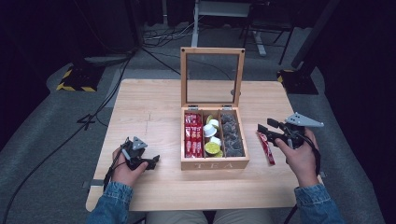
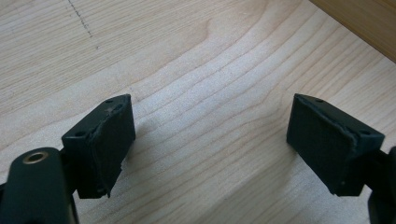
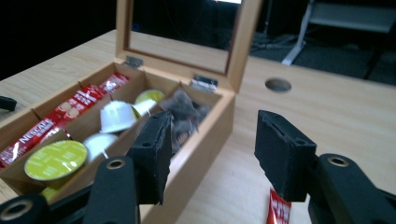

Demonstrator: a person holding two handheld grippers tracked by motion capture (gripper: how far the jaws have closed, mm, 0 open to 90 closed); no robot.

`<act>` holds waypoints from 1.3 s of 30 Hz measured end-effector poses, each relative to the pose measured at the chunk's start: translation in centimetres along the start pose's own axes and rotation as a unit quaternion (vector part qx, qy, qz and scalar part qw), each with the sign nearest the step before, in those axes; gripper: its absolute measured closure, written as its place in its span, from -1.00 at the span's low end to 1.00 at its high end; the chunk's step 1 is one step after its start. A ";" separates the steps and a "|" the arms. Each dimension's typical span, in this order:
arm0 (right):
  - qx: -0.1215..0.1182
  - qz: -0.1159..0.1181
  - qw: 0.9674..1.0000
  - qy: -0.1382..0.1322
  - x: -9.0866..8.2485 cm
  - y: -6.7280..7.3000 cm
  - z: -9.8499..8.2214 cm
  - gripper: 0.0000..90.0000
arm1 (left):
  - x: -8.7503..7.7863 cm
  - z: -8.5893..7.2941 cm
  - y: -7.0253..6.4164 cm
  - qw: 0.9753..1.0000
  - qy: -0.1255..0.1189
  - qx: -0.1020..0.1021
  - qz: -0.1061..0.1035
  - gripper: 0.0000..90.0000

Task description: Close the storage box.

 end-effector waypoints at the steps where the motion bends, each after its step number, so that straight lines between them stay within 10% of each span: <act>1: -0.011 0.001 1.000 -0.005 0.0 0.2 0.7 0.03 | 0.0 0.0 0.0 1.000 0.000 0.000 0.000 -0.65; 18: -0.013 0.023 1.000 0.002 2.6 0.6 8.4 -0.01 | 0.0 0.0 0.0 1.000 0.001 -0.001 0.001 -0.65; 39: 0.007 0.011 1.000 -0.014 8.0 -3.7 14.9 -0.04 | -0.1 -0.1 0.6 1.000 0.000 -0.022 0.022 -0.66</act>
Point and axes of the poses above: each handheld gripper's, and its own axes: x roughly forward along the jaws, z roughly out of its top, y roughly to its left, the point moved 9 cm from there along x, roughly forward along the jaws, and after that the axes turned 2 degrees about y, right-handed, at the moved point
